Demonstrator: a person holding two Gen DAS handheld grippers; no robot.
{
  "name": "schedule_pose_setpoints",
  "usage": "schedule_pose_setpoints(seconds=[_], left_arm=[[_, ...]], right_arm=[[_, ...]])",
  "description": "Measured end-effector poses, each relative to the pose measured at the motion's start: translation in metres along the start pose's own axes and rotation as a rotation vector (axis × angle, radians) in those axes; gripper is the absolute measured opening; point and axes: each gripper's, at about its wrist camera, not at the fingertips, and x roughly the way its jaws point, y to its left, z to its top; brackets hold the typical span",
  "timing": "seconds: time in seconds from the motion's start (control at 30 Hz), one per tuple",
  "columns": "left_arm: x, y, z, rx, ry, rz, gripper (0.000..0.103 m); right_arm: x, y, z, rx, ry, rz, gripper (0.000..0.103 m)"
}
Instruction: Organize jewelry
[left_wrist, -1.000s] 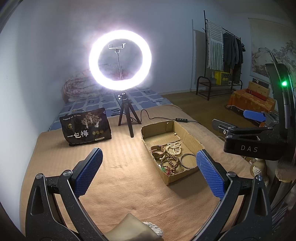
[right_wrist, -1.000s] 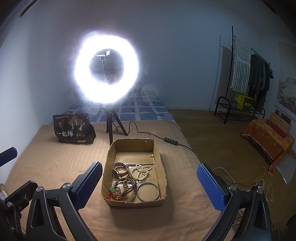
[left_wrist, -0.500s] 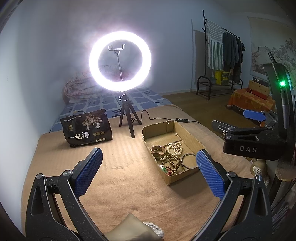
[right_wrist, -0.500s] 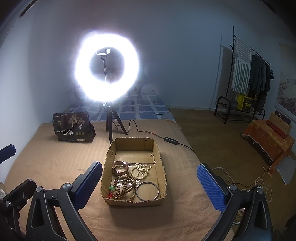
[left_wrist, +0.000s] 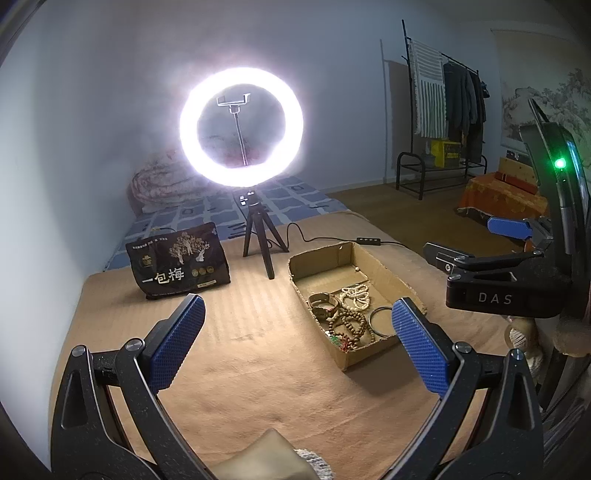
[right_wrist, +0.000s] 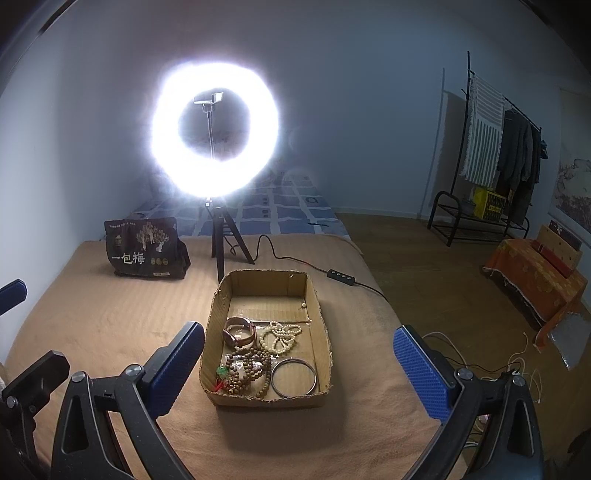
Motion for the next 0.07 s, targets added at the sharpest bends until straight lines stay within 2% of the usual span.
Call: schedule_pose_setpoints(seconds=[0.07], left_arm=[[0.0012,0.0035,0.0003,-0.006,0.004,0.0,0.103]], right_arm=[[0.0012,0.0005,0.001,-0.003,0.002,-0.001,0.103]])
